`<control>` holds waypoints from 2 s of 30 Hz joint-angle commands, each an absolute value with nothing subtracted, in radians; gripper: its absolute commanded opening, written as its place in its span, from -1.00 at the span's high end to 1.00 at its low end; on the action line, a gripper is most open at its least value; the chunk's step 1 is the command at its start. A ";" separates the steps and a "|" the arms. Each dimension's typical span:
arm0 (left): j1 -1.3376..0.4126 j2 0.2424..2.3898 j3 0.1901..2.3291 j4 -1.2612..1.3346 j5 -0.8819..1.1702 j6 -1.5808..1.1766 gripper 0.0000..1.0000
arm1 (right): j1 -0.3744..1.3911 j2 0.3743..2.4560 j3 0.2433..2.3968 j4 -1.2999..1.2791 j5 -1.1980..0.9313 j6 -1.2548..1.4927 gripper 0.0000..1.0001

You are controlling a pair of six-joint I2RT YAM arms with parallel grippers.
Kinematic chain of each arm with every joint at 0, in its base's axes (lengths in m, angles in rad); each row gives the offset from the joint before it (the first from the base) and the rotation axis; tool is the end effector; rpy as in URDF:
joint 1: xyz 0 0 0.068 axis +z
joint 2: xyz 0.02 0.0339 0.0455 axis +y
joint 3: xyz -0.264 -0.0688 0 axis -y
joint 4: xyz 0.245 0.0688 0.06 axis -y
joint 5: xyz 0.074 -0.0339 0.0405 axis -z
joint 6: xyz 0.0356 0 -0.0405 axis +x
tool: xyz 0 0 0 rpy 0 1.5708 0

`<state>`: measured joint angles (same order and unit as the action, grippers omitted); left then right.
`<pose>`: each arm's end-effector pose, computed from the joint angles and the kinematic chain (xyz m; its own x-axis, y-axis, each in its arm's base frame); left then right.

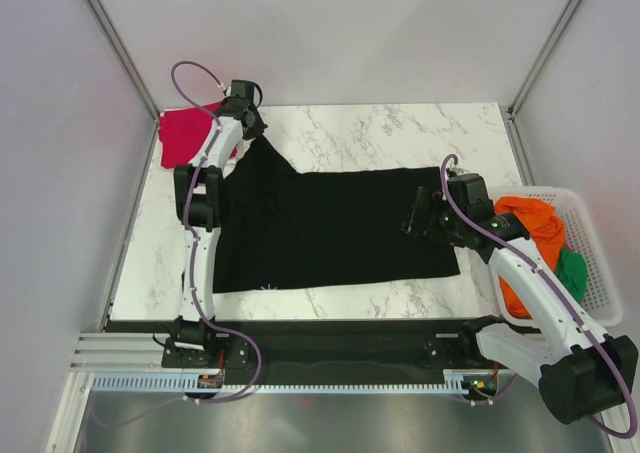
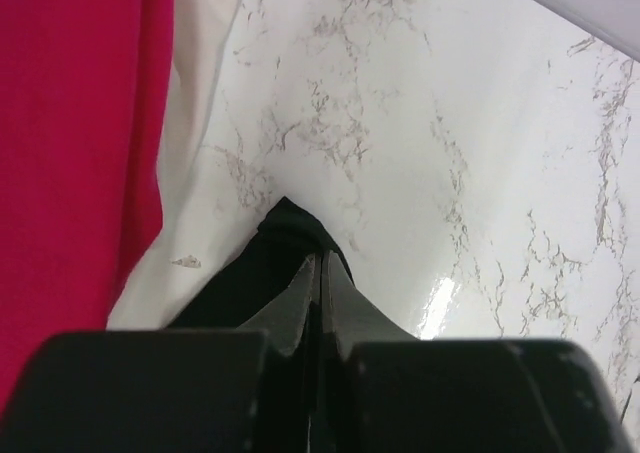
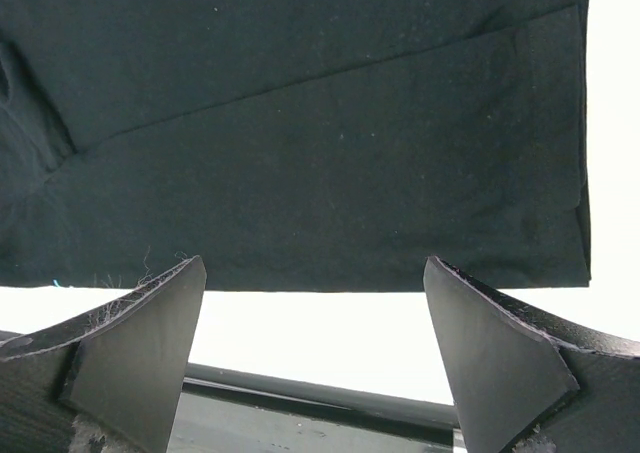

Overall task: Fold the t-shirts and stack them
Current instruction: Fold the tshirt

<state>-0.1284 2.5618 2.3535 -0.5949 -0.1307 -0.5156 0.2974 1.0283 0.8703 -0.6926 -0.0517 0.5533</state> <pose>0.5648 -0.0682 0.1875 -0.6392 -0.4104 -0.6504 -0.3195 0.9110 -0.2608 0.1977 0.0625 0.2780 -0.7824 0.3091 -0.5407 0.1010 0.9196 0.3796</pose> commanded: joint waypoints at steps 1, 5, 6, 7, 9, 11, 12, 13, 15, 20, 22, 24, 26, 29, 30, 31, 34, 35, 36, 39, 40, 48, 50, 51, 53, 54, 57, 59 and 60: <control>-0.132 2.563 2.411 -0.555 -0.161 -0.482 0.96 | 0.301 1.037 0.874 -0.696 -0.035 0.532 -0.96; -0.135 2.520 2.393 -0.557 -0.153 -0.456 0.96 | 0.301 1.026 0.851 -0.698 -0.025 0.529 -0.96; -0.133 2.487 2.379 -0.557 -0.149 -0.448 0.96 | 0.302 1.016 0.845 -0.698 -0.020 0.529 -0.96; -0.135 2.464 2.340 -0.557 -0.149 -0.448 0.96 | 0.302 1.011 0.845 -0.698 -0.020 0.529 -0.96; -0.135 2.425 2.303 -0.560 -0.141 -0.437 0.96 | 0.301 1.002 0.850 -0.706 -0.020 0.534 -0.96; -0.135 2.335 2.217 -0.561 -0.138 -0.442 0.96 | 0.301 0.994 0.856 -0.709 -0.025 0.538 -0.96; -0.135 2.292 2.138 -0.560 -0.144 -0.446 0.96 | 0.301 0.988 0.864 -0.707 -0.026 0.543 -0.96; -0.135 2.214 2.096 -0.560 -0.149 -0.451 0.96 | 0.302 0.986 0.868 -0.707 -0.023 0.543 -0.96; -0.135 2.123 1.963 -0.560 -0.156 -0.474 0.96 | 0.301 1.003 0.891 -0.704 -0.018 0.540 -0.96; -0.140 1.790 1.620 -0.555 -0.112 -0.598 0.96 | 0.299 1.130 0.983 -0.706 -0.006 0.514 -0.96; -0.144 1.680 1.447 -0.555 -0.110 -0.632 0.96 | 0.299 1.218 1.041 -0.692 0.018 0.486 -0.96; -0.144 1.528 1.287 -0.557 -0.101 -0.669 0.96 | 0.299 1.317 1.125 -0.683 0.067 0.469 -0.96; -0.144 1.383 1.182 -0.563 -0.086 -0.698 0.96 | 0.284 1.383 1.184 -0.684 0.098 0.450 -0.96; -0.146 1.251 0.982 -0.561 -0.063 -0.741 0.96 | 0.242 1.506 1.325 -0.689 0.120 0.457 -0.96; -0.146 1.183 0.903 -0.561 -0.057 -0.749 0.96 | 0.230 1.566 1.353 -0.689 0.149 0.460 -0.95; -0.147 1.157 0.867 -0.558 -0.054 -0.755 0.96 | 0.216 1.600 1.383 -0.690 0.164 0.469 -0.94; -0.147 1.083 0.747 -0.532 -0.028 -0.770 0.96 | 0.190 1.744 1.512 -0.704 0.230 0.482 -0.90; -0.147 1.074 0.723 -0.522 -0.009 -0.772 0.96 | 0.187 1.784 1.578 -0.713 0.242 0.482 -0.89; -0.147 1.068 0.682 -0.493 -0.005 -0.772 0.96 | 0.184 1.855 1.610 -0.719 0.256 0.485 -0.89; -0.147 1.066 0.625 -0.447 -0.005 -0.772 0.96 | 0.169 1.989 1.715 -0.733 0.307 0.489 -0.86; -0.147 1.071 0.612 -0.424 0.026 -0.773 0.96 | 0.161 2.020 1.738 -0.733 0.322 0.489 -0.86; -0.147 1.097 0.526 -0.311 0.051 -0.767 0.96 | 0.100 2.273 1.943 -0.730 0.347 0.476 -0.76; -0.147 1.098 0.509 -0.292 0.045 -0.765 0.96 | 0.097 2.315 1.992 -0.729 0.345 0.468 -0.76; -0.147 1.101 0.503 -0.285 0.044 -0.765 0.96 | 0.095 2.327 2.005 -0.727 0.342 0.466 -0.75; -0.147 1.106 0.489 -0.262 0.055 -0.767 0.96 | 0.097 2.359 2.029 -0.716 0.328 0.465 -0.74; -0.147 1.114 0.485 -0.255 0.057 -0.767 0.96 | 0.095 2.370 2.034 -0.718 0.313 0.468 -0.72; -0.147 1.130 0.476 -0.242 0.061 -0.764 0.96 | 0.095 2.385 2.025 -0.715 0.305 0.476 -0.60; -0.147 1.134 0.471 -0.241 0.060 -0.762 0.96 | 0.095 2.369 1.978 -0.684 0.301 0.480 -0.48; -0.147 1.134 0.468 -0.238 0.058 -0.764 0.96 | 0.095 2.359 1.956 -0.675 0.301 0.482 -0.44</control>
